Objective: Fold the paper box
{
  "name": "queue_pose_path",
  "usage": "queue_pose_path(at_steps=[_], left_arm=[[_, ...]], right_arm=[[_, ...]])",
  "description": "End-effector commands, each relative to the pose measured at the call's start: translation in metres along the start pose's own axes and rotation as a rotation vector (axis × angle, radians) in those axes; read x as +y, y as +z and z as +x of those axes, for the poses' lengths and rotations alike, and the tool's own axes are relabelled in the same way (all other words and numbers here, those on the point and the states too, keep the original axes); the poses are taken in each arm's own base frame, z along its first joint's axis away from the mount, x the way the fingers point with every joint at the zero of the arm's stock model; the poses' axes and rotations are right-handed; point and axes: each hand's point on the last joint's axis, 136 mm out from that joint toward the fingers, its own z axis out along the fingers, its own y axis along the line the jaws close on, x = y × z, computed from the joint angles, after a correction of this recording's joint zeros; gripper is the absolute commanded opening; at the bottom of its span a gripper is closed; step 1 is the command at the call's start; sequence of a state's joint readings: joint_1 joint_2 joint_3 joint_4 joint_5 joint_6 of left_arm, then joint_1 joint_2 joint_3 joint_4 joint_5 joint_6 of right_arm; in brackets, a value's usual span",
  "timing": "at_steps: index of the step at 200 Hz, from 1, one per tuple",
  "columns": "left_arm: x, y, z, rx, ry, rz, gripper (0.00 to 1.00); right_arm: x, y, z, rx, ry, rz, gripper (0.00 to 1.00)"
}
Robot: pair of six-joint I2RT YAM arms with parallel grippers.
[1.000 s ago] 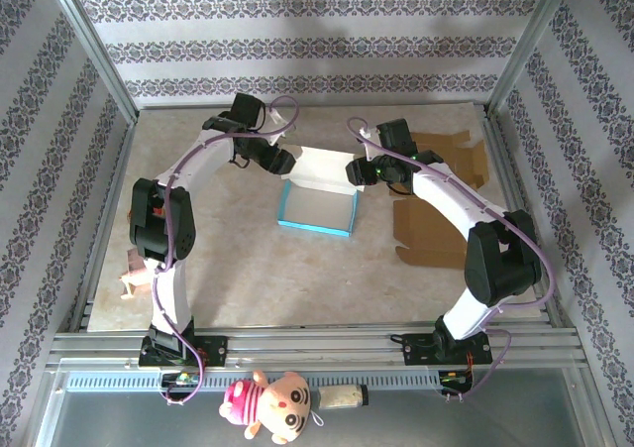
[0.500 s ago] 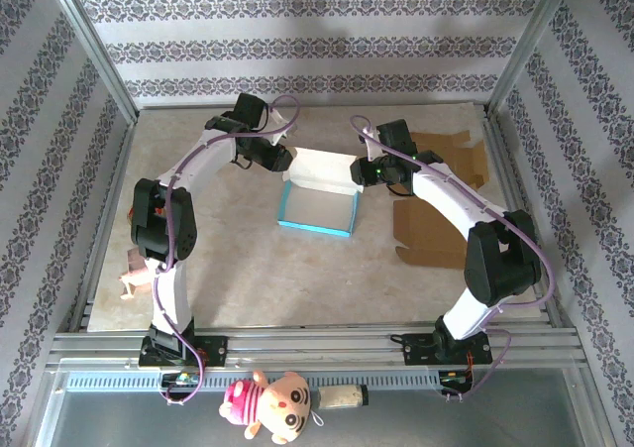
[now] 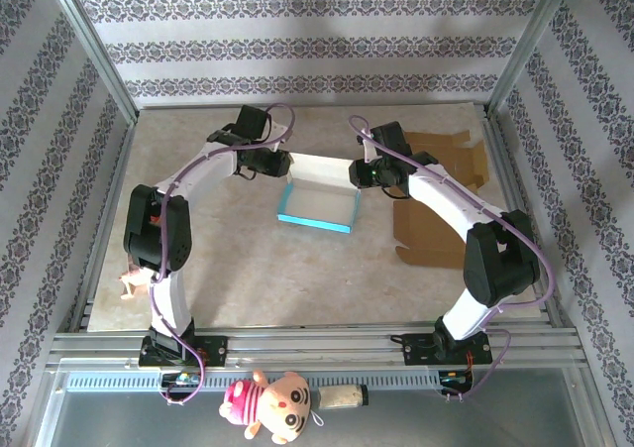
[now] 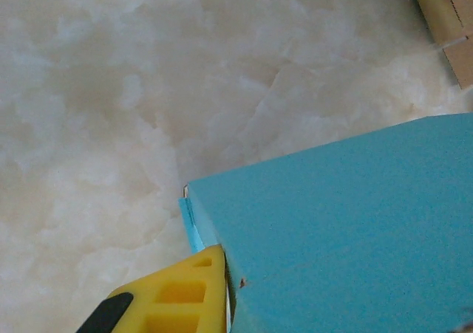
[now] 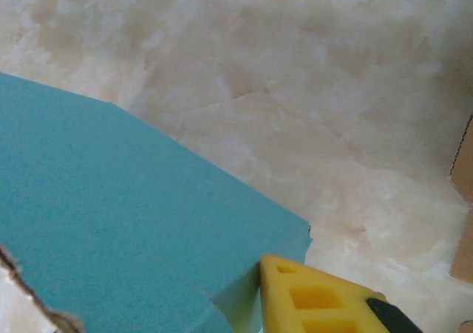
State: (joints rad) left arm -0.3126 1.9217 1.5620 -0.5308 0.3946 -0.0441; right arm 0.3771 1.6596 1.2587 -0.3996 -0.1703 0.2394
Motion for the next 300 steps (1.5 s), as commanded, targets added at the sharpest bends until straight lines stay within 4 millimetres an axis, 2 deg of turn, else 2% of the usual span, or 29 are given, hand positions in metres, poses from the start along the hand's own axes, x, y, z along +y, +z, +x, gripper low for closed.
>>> queue_pose_path(at_steps=[1, 50, 68, 99, 120, 156, 175, 234, 260, 300], left_arm=[[-0.022, 0.003, 0.01, 0.006, -0.07, 0.043, 0.09], [-0.037, 0.003, 0.018, -0.035, -0.085, 0.031, 0.09], [-0.043, -0.005, 0.012, -0.075, -0.074, 0.025, 0.08], [-0.043, -0.022, -0.007, -0.179, -0.087, -0.005, 0.06], [-0.044, -0.028, -0.011, -0.242, -0.094, -0.009, 0.06], [-0.041, -0.017, 0.007, -0.257, -0.167, 0.005, 0.06], [-0.041, -0.012, 0.018, -0.257, -0.212, 0.019, 0.06], [-0.058, -0.005, 0.035, -0.258, -0.266, 0.063, 0.06], [-0.069, -0.012, 0.037, -0.273, -0.268, 0.084, 0.06], [-0.091, -0.019, 0.051, -0.291, -0.231, 0.079, 0.08]], right_arm=[[0.008, 0.002, 0.001, -0.013, 0.036, -0.013, 0.21], [0.011, 0.005, 0.002, -0.039, 0.089, -0.027, 0.15], [0.013, 0.003, -0.007, -0.068, 0.092, -0.036, 0.15], [0.018, -0.004, -0.034, -0.145, 0.093, -0.041, 0.12], [0.021, -0.002, -0.039, -0.173, 0.093, -0.041, 0.11], [0.015, 0.017, -0.017, -0.171, 0.103, -0.044, 0.1], [0.013, 0.021, -0.009, -0.182, 0.094, -0.04, 0.11], [0.004, 0.022, 0.016, -0.175, 0.079, -0.02, 0.11], [0.004, 0.02, 0.025, -0.173, 0.069, -0.014, 0.12], [0.006, 0.017, 0.045, -0.177, 0.044, -0.009, 0.19]])
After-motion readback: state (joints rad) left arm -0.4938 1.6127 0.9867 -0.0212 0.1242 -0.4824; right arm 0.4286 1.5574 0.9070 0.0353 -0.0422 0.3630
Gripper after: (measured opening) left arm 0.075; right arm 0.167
